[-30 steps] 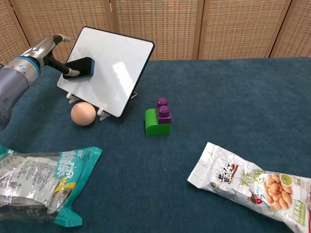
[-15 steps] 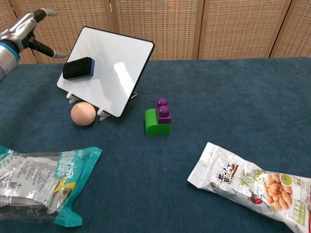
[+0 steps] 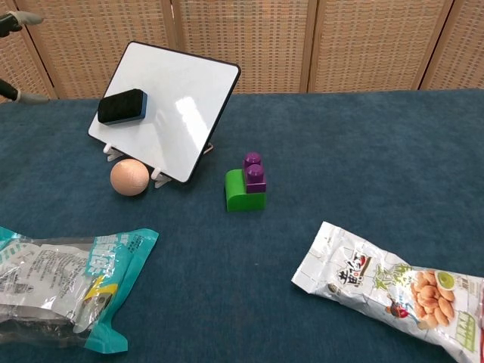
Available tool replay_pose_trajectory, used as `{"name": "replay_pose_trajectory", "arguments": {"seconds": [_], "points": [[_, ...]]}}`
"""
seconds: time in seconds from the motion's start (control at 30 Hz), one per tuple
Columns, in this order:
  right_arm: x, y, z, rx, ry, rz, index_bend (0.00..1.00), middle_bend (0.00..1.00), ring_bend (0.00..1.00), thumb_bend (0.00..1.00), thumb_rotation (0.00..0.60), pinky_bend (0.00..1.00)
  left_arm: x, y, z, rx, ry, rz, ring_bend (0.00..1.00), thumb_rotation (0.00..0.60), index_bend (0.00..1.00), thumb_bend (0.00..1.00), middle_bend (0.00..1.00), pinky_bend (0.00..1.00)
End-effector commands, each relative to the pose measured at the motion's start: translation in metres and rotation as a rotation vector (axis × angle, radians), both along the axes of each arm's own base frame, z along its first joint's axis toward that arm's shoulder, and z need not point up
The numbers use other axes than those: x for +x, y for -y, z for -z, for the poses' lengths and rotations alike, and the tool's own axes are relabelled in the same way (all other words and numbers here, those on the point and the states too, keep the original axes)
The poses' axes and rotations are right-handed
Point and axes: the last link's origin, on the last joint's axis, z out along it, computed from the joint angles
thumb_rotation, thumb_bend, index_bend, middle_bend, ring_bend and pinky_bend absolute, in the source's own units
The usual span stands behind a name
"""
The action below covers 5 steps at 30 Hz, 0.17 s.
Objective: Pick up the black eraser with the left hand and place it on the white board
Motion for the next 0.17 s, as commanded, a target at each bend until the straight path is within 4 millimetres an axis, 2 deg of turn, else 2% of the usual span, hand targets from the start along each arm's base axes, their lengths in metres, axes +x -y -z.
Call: {"name": "replay_pose_trajectory", "arguments": {"seconds": [0.03, 0.17], "points": [[0.003, -0.005, -0.002, -0.004, 0.007, -0.015, 0.00, 0.00, 0.00, 0.00, 0.600, 0.00, -0.020, 0.103, -0.037, -0.017, -0.080, -0.068, 0.00, 0.600, 0.00, 0.00, 0.00, 0.00], [0.005, -0.008, -0.004, -0.011, 0.013, -0.026, 0.00, 0.00, 0.00, 0.00, 0.600, 0.00, -0.019, 0.129, -0.039, -0.043, -0.075, -0.110, 0.00, 0.600, 0.00, 0.00, 0.00, 0.00]]}}
